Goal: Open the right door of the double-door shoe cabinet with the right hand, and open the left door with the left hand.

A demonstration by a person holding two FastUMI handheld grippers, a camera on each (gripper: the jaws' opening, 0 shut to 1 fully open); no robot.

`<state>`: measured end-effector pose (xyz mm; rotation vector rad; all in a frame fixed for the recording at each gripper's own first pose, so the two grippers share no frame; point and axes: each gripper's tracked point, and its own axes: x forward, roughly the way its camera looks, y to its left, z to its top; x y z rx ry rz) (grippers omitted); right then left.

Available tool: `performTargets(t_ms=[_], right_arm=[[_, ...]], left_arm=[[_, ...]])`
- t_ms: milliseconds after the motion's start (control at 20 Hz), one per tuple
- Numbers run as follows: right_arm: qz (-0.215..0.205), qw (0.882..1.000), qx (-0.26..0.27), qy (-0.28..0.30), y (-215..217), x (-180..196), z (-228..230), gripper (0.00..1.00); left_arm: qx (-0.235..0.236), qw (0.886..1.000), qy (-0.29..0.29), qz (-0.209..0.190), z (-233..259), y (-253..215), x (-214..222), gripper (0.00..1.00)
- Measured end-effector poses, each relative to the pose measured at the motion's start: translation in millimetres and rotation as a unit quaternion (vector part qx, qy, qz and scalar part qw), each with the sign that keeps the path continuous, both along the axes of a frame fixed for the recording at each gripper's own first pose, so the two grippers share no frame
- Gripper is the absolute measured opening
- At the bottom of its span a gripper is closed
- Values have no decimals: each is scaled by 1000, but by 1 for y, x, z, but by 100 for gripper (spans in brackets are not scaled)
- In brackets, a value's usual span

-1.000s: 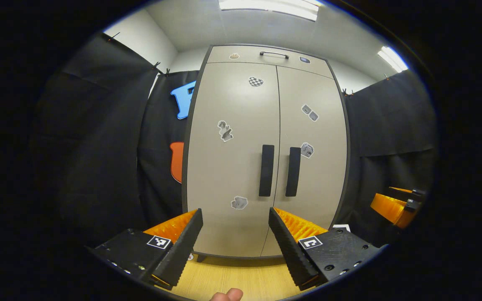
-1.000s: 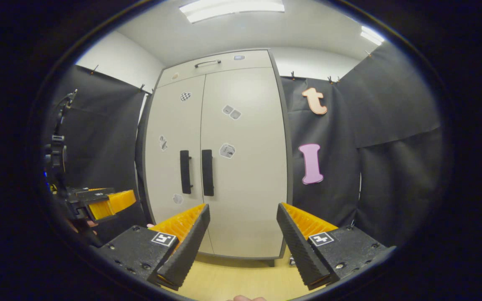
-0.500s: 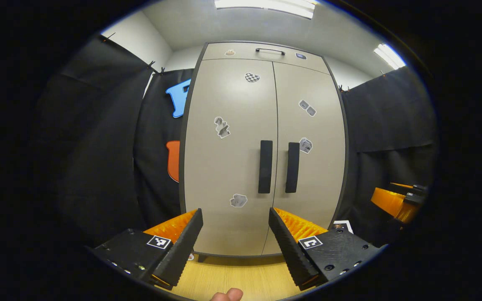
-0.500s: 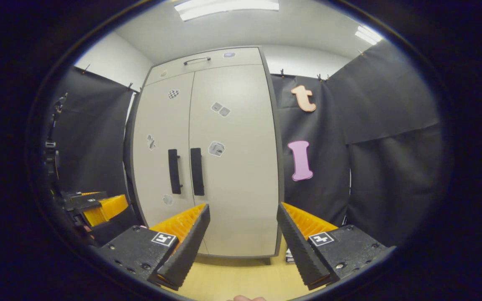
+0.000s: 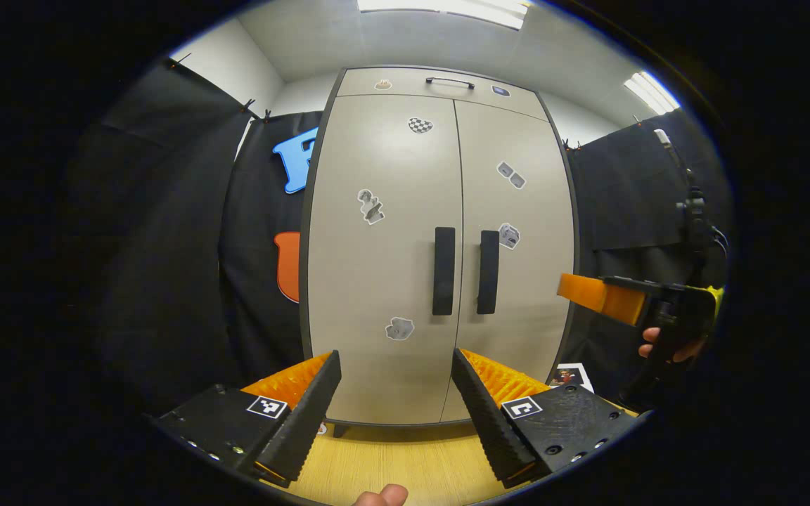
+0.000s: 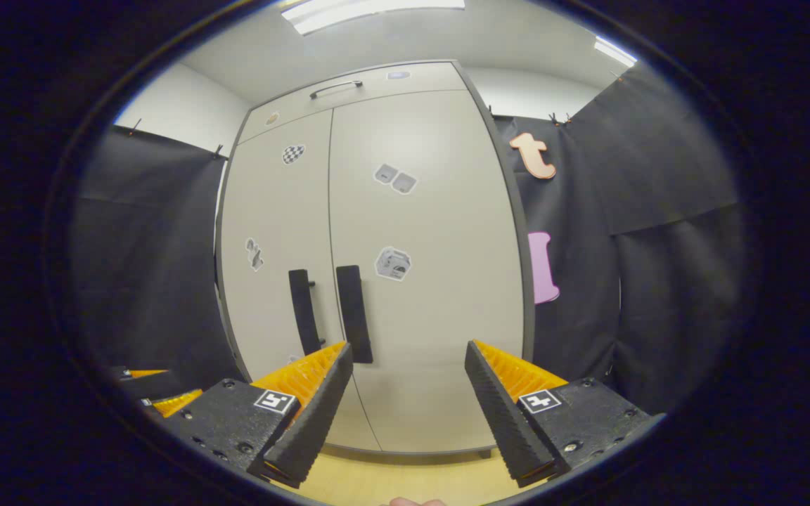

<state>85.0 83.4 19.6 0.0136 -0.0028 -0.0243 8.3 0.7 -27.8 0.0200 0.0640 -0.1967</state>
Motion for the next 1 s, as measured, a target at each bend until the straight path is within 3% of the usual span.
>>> performTargets(t_ms=[350,1000], right_arm=[[1,999,-35,-6,32,69,10,100],[-33,998,-53,10,41,119,-3,96]], left_arm=[[-1,1000,5,-2,-7,10,-8,95],[-14,1000,7,16,-9,46,-5,95]])
